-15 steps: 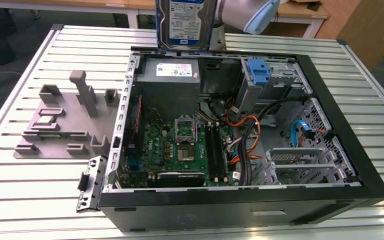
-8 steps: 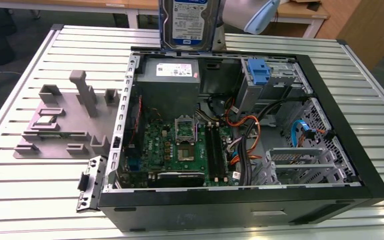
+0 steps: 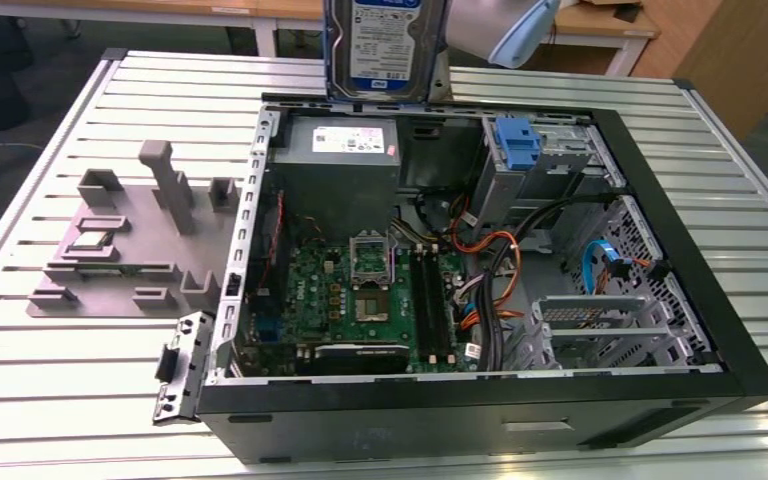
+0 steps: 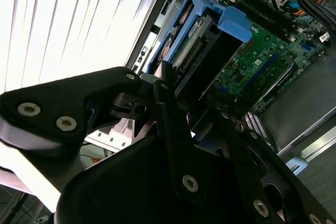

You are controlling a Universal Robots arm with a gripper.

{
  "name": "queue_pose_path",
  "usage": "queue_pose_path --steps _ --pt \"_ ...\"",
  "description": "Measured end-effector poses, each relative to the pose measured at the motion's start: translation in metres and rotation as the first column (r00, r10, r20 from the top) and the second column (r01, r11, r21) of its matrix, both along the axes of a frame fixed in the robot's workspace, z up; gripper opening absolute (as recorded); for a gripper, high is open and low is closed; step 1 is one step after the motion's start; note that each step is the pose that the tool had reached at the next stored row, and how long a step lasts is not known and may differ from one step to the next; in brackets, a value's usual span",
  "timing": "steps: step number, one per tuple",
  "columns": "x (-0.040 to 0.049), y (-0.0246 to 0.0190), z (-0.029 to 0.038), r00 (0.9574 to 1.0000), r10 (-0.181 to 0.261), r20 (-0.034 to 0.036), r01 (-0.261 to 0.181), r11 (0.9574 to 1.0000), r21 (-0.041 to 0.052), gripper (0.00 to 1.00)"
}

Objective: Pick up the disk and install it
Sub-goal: 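Pick up the disk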

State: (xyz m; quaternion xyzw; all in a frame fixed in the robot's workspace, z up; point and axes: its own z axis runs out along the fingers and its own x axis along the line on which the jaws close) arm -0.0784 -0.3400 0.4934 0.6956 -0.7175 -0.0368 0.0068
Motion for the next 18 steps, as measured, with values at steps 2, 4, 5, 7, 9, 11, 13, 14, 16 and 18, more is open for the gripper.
queue_pose_path --steps 2,4,5,7,9,11,13,14,16,18 --pt "0.0012 0.0000 0.0000 1.0000 0.000 0.0000 0.000 1.0000 0.0000 0.35" --pt "0.0024 0.0000 -0.0001 1.0000 0.000 0.0000 0.000 1.0000 0.0001 0.35" --pt "0.0030 0.0000 -0.0001 1.0000 0.000 0.0000 0.000 1.0000 0.0000 0.35" --pt "0.0042 0.0000 -0.0001 1.0000 0.000 0.0000 0.000 1.0000 0.0000 0.35" --pt "0.0055 0.0000 -0.0001 1.0000 0.000 0.0000 0.000 1.0000 0.0000 0.35" --pt "0.0071 0.0000 -0.0002 1.0000 0.000 0.0000 0.000 1.0000 0.0000 0.35" --pt "0.0092 0.0000 -0.0002 1.0000 0.000 0.0000 0.000 1.0000 0.0000 0.35" --pt "0.0105 0.0000 -0.0002 1.0000 0.000 0.0000 0.000 1.0000 0.0001 0.35" --pt "0.0134 0.0000 -0.0003 1.0000 0.000 0.0000 0.000 1.0000 0.0000 0.35" --pt "0.0165 0.0000 -0.0003 1.0000 0.000 0.0001 0.000 1.0000 0.0000 0.35"
